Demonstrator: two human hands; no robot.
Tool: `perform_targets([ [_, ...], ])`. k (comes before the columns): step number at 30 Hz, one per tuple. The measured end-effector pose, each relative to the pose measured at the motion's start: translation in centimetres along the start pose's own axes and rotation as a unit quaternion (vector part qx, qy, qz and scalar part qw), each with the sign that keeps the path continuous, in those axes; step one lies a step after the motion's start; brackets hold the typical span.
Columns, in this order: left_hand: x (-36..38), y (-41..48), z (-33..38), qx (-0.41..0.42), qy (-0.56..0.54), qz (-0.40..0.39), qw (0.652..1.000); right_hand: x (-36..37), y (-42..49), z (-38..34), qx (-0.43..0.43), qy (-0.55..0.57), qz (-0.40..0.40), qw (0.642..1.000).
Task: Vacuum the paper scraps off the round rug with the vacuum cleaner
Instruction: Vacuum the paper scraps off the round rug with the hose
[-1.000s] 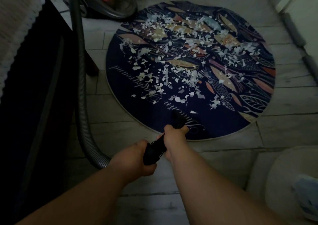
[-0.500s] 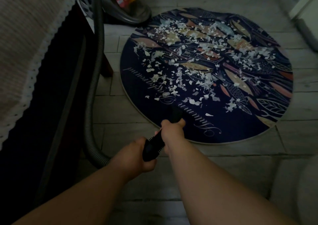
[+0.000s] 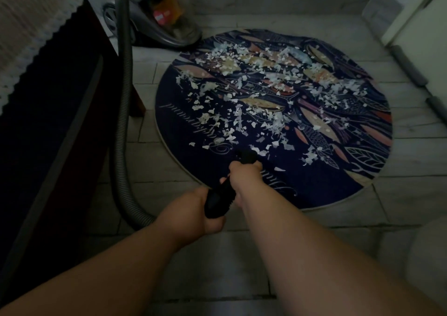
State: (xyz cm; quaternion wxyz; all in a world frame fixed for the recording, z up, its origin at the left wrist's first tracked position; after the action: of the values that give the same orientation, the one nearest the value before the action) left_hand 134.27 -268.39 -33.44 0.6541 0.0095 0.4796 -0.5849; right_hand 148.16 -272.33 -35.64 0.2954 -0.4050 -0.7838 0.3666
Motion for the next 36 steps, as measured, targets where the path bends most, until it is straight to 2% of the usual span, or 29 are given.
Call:
perform_targets([
  [3,0.8,2.0,1.5,0.024,-0.008,0.023,0.999,-1.9,0.9,-1.3,-0.036,-0.025,0.006,0.999],
  [6,1.6,3.3,2.3,0.042,0.005,0.036,0.998,-3.7,1.6,-1.6,-0.039,-0.010,0.029,0.999],
  [11,2.5,4.1,2.1,0.060,0.022,0.044,0.997,-4.8,1.9,-1.2,-0.056,-0.013,0.021,0.998],
  [22,3.0,4.7,1.0,0.065,0.037,0.056,0.996,-4.7,2.8,-0.5,-0.069,0.019,0.005,0.997],
  [36,3.3,5.6,1.5,0.062,0.042,0.069,0.995,-5.1,3.1,-0.9,-0.077,0.006,-0.004,0.997],
])
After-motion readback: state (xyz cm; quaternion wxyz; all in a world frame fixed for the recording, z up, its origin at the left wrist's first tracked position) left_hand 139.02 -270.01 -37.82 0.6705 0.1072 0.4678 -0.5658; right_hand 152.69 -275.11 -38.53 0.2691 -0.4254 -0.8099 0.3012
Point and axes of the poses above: each hand's wrist, its own y-axis towards the middle knuckle, its own x-axis out of the palm, z = x × y, the point moved 1 cm from there along y, towards the middle knuckle, and after that the axes turned 13 degrees about -z, right-handed, at the moved point
